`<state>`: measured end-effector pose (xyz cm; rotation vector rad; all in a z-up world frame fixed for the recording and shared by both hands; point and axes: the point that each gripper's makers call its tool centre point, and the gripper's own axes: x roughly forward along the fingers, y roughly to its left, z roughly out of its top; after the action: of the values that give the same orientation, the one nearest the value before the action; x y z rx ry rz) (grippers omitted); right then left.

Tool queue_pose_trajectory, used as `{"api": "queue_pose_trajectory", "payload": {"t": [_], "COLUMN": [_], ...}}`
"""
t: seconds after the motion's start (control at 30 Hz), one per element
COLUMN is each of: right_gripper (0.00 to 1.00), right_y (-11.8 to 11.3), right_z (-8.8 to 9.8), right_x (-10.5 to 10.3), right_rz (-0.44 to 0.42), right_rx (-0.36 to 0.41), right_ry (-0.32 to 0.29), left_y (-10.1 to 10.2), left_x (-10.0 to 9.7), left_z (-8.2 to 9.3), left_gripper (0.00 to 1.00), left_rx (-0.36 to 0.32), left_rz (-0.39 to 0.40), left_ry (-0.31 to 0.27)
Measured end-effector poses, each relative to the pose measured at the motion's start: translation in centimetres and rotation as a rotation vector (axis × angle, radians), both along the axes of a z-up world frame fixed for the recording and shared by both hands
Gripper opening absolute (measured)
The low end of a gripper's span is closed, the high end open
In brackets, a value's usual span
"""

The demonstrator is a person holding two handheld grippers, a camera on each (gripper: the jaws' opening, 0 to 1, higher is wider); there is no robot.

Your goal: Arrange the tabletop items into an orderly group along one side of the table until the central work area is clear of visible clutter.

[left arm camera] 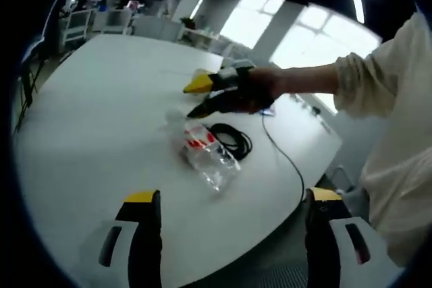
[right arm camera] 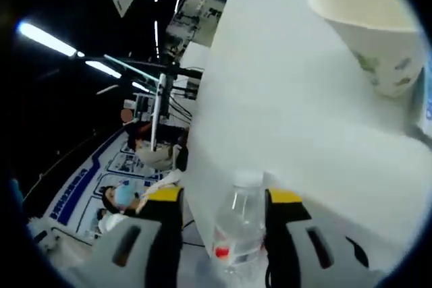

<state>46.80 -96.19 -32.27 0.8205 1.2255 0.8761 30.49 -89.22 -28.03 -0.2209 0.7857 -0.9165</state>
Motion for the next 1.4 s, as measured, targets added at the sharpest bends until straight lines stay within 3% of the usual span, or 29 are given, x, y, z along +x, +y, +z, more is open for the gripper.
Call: {"api": "queue_pose_trajectory", "payload": {"t": [0.53, 0.63, 1.13, 1.4], "right_gripper": [0.42, 0.4, 0.22, 0.2], "right_y": [0.8, 1.4, 2.1, 2.0], "right_z": [-2.1, -1.9, -3.1, -3.2], "right_x": [0.2, -0.8, -0.1, 0.3], "right_rz": [-0.008, -0.013, -0.034, -0.023], "right_rx": [-0.025, -0.027, -0.006, -0.012], "right_ry": [0.015, 0.014, 0.028, 0.005], "left_y": [0.1, 0.1, 0.1, 0.3], "left_x": [0.0, 0.0, -0.4, -0.5], "left_z": [-1.0, -1.2, -2.2, -2.6], "left_gripper": [0.83, 0.82, 0.81, 0.8], "left_rx": [-0.028, -0.03, -0.046, -0.04], "left_rz": [0.017, 0.019, 0.023, 0.023], "left_ry": [0.02, 0.025, 0.048, 0.052]}}
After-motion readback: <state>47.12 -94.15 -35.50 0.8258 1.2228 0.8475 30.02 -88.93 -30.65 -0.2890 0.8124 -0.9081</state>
